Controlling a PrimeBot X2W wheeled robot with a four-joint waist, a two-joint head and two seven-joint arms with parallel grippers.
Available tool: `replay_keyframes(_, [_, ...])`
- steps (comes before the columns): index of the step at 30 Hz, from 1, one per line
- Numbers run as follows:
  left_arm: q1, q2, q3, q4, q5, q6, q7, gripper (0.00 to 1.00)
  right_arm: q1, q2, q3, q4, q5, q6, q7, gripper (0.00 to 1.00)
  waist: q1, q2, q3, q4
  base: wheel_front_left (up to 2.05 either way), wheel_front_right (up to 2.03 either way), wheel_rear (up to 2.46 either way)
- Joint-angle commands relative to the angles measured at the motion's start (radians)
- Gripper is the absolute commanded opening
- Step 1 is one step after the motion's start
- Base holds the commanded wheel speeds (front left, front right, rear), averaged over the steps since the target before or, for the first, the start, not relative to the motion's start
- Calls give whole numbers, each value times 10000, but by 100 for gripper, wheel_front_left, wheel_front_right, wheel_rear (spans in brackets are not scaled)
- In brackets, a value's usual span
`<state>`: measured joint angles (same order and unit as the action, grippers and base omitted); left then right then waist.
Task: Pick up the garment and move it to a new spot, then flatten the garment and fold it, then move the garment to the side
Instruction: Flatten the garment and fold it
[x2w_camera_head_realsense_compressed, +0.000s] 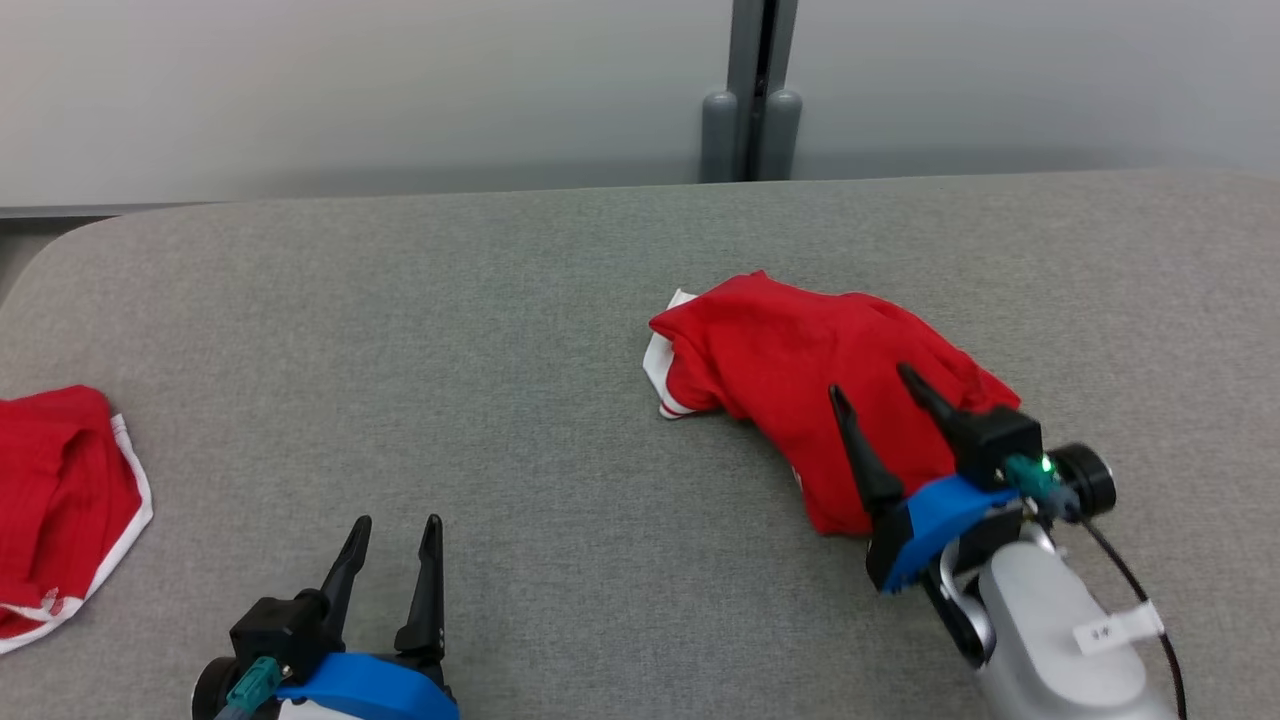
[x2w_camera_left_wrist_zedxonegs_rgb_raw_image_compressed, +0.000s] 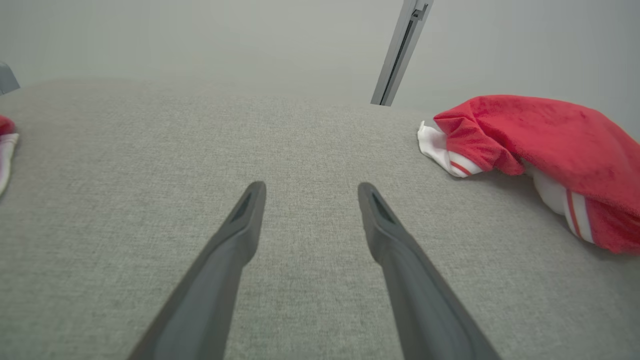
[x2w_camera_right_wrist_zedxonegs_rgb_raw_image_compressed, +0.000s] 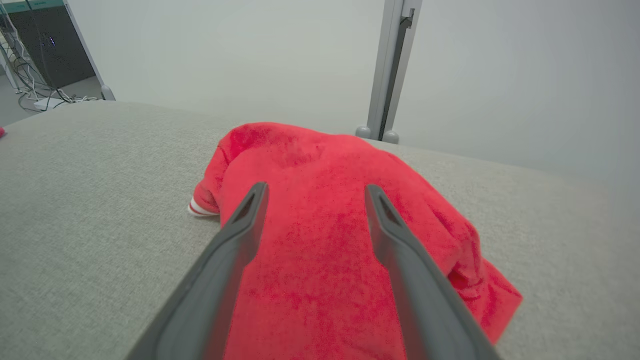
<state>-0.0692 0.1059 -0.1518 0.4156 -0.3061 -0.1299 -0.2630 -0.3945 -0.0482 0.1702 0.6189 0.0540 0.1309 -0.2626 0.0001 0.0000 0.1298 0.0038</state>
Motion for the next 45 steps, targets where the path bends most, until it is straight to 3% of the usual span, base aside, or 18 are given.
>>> replay_keyframes(1, [-198,115,-108,36,-116,-11,-27,100,-753,-41,18,367,-164,-1,196,100,-1,0,301,373,0,0,0])
replay_keyframes(11, [-736,344,-522,176,-609,-11,-27,100,-4159,-199,-801,3001,-1047,-3,2134,100,-1,0,1058,1674,0,0,0])
replay_keyframes(18, [-733,392,-512,226,-783,-11,-27,100,-4404,-356,-1559,4175,-1127,-3,2676,100,-1,0,1229,1867,0,0,0])
replay_keyframes(22, [-754,418,-382,230,-776,-11,-27,100,-4187,-220,-1452,4627,-983,-3,2720,100,-1,0,1204,1673,0,0,0])
replay_keyframes(23, [-789,434,-389,200,-763,-11,-27,100,-4150,-182,-1355,4701,-932,-3,2658,78,-1,0,1193,1625,0,0,0])
replay_keyframes(24, [-815,447,-381,182,-749,-11,-27,100,-4110,-152,-1242,4763,-866,-3,2580,25,-1,0,1175,1576,0,0,0])
replay_keyframes(25, [-834,452,-374,172,-749,-11,-27,100,-4083,-125,-1102,4791,-792,-3,2453,0,-1,0,1157,1537,0,0,0])
replay_keyframes(30, [-780,436,-349,109,-723,-11,-27,100,-4073,-129,-817,4626,-419,-3,1447,0,-1,0,983,1427,0,0,0])
replay_keyframes(34, [-565,363,-360,192,-701,-11,-27,100,-4465,-518,-1119,4154,-275,-3,386,0,-1,0,652,1442,0,0,0])
replay_keyframes(38, [-275,298,-379,313,-626,-11,-27,100,-4698,-755,-1448,3518,-188,-1,25,0,-1,0,132,1530,0,0,0])
replay_keyframes(42, [35,201,-296,402,-539,-11,-27,100,-4984,-745,-1522,1640,-178,-1,-39,0,-1,0,-301,1605,0,0,0])
replay_keyframes(43, [159,168,-285,462,-486,-11,-27,100,-4812,-523,-1183,377,-35,-1,-33,0,-1,0,-500,1641,0,0,0])
replay_keyframes(45, [241,132,-266,507,-425,-11,-27,100,-4608,-360,-545,-733,341,-1,-27,0,-1,0,-644,1676,0,0,0])
